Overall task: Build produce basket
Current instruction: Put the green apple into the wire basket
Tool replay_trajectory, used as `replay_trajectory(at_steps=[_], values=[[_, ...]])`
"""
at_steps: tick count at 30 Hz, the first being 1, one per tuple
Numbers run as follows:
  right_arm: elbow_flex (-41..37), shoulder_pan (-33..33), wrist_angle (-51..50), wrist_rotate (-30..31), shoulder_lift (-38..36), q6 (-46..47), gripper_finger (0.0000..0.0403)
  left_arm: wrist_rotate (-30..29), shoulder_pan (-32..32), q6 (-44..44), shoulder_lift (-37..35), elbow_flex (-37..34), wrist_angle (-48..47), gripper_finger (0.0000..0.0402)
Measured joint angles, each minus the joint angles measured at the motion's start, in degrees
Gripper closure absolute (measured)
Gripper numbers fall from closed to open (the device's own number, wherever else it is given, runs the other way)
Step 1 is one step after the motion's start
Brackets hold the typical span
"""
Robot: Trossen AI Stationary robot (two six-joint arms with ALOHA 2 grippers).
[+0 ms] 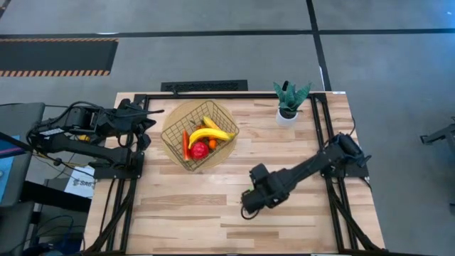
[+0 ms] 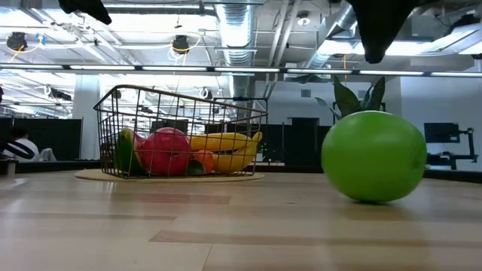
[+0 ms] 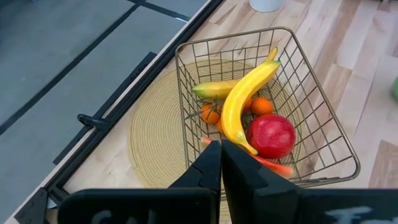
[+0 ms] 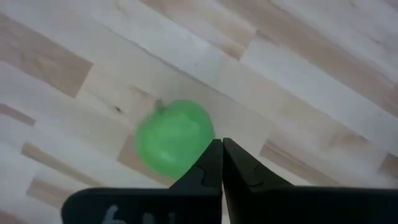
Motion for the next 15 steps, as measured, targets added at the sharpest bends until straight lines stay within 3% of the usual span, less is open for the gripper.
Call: replay_trajectory(at_steps=[6, 15], values=[[0.0, -3.4, 2.1, -5.5, 0.0, -6.8, 0.0343, 0.0, 0.0, 1.1, 0.0, 0.0, 0.0, 0.0401], [0.0, -7.6, 5.3, -5.8, 0.0, -13.2, 0.0284, -0.3, 0.0, 2.3, 0.0, 0.0, 0.0, 0.0402]])
